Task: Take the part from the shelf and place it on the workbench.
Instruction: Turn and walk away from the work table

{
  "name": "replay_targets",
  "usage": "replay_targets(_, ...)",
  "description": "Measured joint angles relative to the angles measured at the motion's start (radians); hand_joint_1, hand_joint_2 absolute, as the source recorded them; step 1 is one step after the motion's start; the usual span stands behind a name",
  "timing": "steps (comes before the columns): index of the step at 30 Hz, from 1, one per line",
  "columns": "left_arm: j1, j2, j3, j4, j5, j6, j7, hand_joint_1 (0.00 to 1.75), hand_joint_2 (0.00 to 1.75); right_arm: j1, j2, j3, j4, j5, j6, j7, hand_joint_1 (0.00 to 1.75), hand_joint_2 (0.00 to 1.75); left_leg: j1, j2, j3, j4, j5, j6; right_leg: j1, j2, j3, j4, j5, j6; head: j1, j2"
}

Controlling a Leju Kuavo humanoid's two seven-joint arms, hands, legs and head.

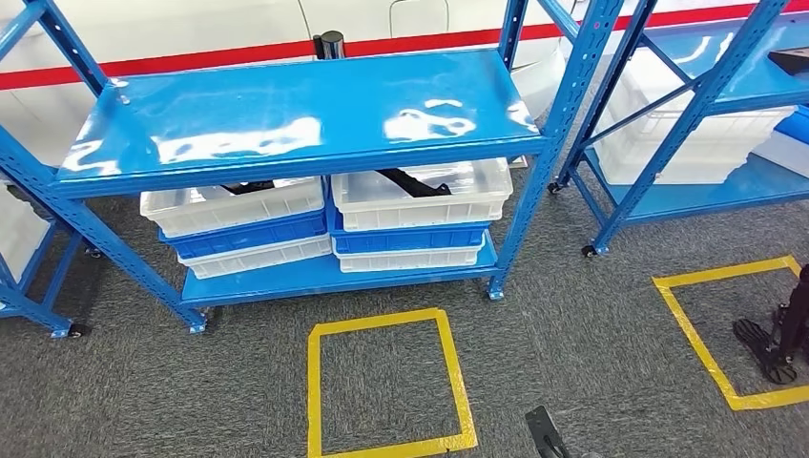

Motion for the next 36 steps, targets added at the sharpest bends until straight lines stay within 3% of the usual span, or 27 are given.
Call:
replay_targets(2,0.0,0.001,0.0,0.0,0.0,0.0,0.0,0.0,0.0,0.002,0.002,0.0,0.0,0.0,0.0,0.0,0.0,0.0,-0.001,-0.012,-0.008,0.01,-0.005,-0.015,0.003,0.01,0.017,-0.03,0.006,-0.018,0.0,0.0)
replay_targets(4,0.003,0.0,0.0,0.0,0.0,0.0,-0.001,0.0,0.0,0.002,0.003,-0.001,0.0,-0.001,-0.001,0.0,0.0,0.0,0.003,-0.018,-0.013,0.01,-0.003,-0.023,0.005,-0.008,0.02,-0.029,0.011,-0.039,-0.002,0.0)
replay_targets(6,0.005,0.0,0.0,0.0,0.0,0.0,-0.001,0.0,0.0,0.002,0.003,-0.001,0.0,0.0,-0.001,0.0,0.0,0.0,0.003,0.032,-0.03,0.046,-0.023,-0.028,0.005,-0.028,0.02,-0.03,0.014,-0.052,-0.004,0.0)
replay_targets(8,0.001,0.001,0.0,0.0,0.0,0.0,-0.001,0.0,0.0,0.007,0.003,-0.002,0.0,0.0,-0.002,-0.001,0.0,0.0,0.0,0.097,-0.084,0.155,-0.081,-0.03,0.011,-0.054,0.02,-0.031,0.013,-0.062,-0.007,0.0)
replay_targets(10,-0.001,0.0,0.0,0.0,0.0,0.0,-0.002,0.0,0.0,0.012,0.003,-0.002,0.0,0.001,-0.002,-0.001,0.0,0.0,0.0,0.113,-0.148,0.279,-0.131,-0.029,0.019,-0.083,0.018,-0.03,0.011,-0.068,-0.008,0.0)
replay_targets(11,-0.001,-0.001,0.0,0.0,0.0,0.0,-0.002,0.0,0.0,0.012,0.003,-0.002,0.0,0.002,-0.002,-0.001,0.0,0.0,-0.001,0.114,-0.162,0.306,-0.133,-0.026,0.023,-0.097,0.017,-0.03,0.01,-0.07,-0.008,0.0)
replay_targets(12,0.001,-0.001,0.0,0.0,0.0,0.0,-0.002,0.0,0.0,0.012,0.003,-0.002,0.0,0.003,-0.002,-0.001,0.0,0.0,-0.002,0.117,-0.152,0.287,-0.114,-0.021,0.026,-0.109,0.018,-0.03,0.009,-0.071,-0.008,0.0)
replay_targets(15,0.0,0.0,0.0,0.0,0.0,0.0,-0.002,0.0,0.0,0.009,0.005,-0.002,0.0,0.007,-0.002,-0.002,0.0,0.0,-0.017,0.157,-0.046,0.092,-0.034,0.008,0.035,-0.137,0.023,-0.031,0.005,-0.072,-0.007,0.0)
replay_targets(17,-0.002,0.001,0.0,0.0,0.0,0.0,-0.002,0.0,0.0,0.006,0.006,-0.002,0.0,0.008,-0.003,-0.004,0.0,0.0,-0.028,0.178,-0.017,0.034,-0.024,0.018,0.036,-0.15,0.025,-0.032,0.003,-0.067,-0.006,0.0)
replay_targets(19,-0.001,0.001,0.0,0.0,0.002,0.0,-0.002,0.0,0.0,0.004,0.008,-0.002,-0.001,0.01,-0.009,-0.01,0.0,0.0,-0.032,0.165,-0.015,0.026,-0.02,0.023,0.035,-0.159,0.027,-0.035,0.002,-0.057,-0.006,0.0)
replay_targets(21,-0.001,0.002,0.0,0.0,0.007,-0.001,-0.002,0.0,0.0,0.002,0.009,-0.002,-0.001,0.011,-0.017,-0.017,0.0,0.0,-0.028,0.152,-0.007,0.009,-0.009,0.03,0.034,-0.131,0.018,-0.011,-0.013,-0.05,-0.006,0.0)
replay_targets(24,-0.006,0.001,0.0,0.0,0.01,-0.007,-0.003,0.0,0.0,0.005,0.006,-0.003,-0.001,0.007,-0.02,-0.018,0.0,0.0,-0.024,0.13,-0.002,-0.001,-0.001,0.036,0.03,-0.063,-0.055,0.148,-0.084,-0.056,-0.004,0.0)
replay_targets(26,-0.006,-0.001,0.0,0.0,0.01,-0.011,-0.003,0.0,0.0,0.009,0.003,-0.005,-0.001,0.006,-0.02,-0.018,0.0,0.0,-0.025,0.113,-0.002,0.0,-0.001,0.036,0.029,-0.052,-0.101,0.231,-0.104,-0.051,-0.004,0.0)
replay_targets(27,-0.006,-0.001,0.0,0.0,0.009,-0.012,-0.003,0.0,0.0,0.01,0.002,-0.006,-0.001,0.005,-0.019,-0.018,0.0,0.0,-0.024,0.105,-0.002,0.001,-0.002,0.036,0.029,-0.051,-0.1,0.219,-0.091,-0.042,-0.004,0.0)
replay_targets(28,-0.006,-0.001,0.0,0.0,0.007,-0.015,-0.003,0.0,0.0,0.011,0.002,-0.006,-0.001,0.004,-0.018,-0.018,0.0,0.0,-0.024,0.099,0.0,0.001,-0.003,0.034,0.028,-0.051,-0.08,0.168,-0.062,-0.032,-0.004,0.0)
replay_targets(30,-0.005,-0.001,0.0,0.0,0.002,-0.025,-0.003,0.0,0.0,0.009,0.001,-0.009,-0.001,-0.002,-0.012,-0.022,0.0,0.0,-0.025,0.088,0.002,0.007,-0.008,0.026,0.026,-0.048,-0.022,0.027,-0.003,-0.019,-0.004,0.0)
replay_targets(32,-0.005,0.0,0.0,0.0,-0.001,-0.034,-0.002,0.0,0.0,0.007,0.001,-0.014,-0.001,-0.009,-0.001,-0.027,0.0,0.0,-0.029,0.083,-0.001,0.014,-0.014,0.019,0.025,-0.045,0.008,-0.041,0.022,-0.029,-0.004,0.0)
replay_targets(34,-0.004,0.002,-0.001,0.0,-0.004,-0.043,-0.002,0.0,0.0,0.006,0.002,-0.018,-0.001,-0.015,0.012,-0.035,0.0,0.0,-0.03,0.082,-0.003,0.016,-0.014,0.027,0.026,-0.045,0.01,-0.042,0.025,-0.04,-0.005,0.0)
replay_targets(36,-0.003,0.003,-0.003,0.0,-0.007,-0.052,-0.002,0.0,0.0,0.006,0.002,-0.023,-0.001,-0.022,0.031,-0.042,0.0,0.0,-0.029,0.083,-0.001,0.015,-0.013,0.037,0.027,-0.044,0.01,-0.043,0.026,-0.041,-0.005,0.0)
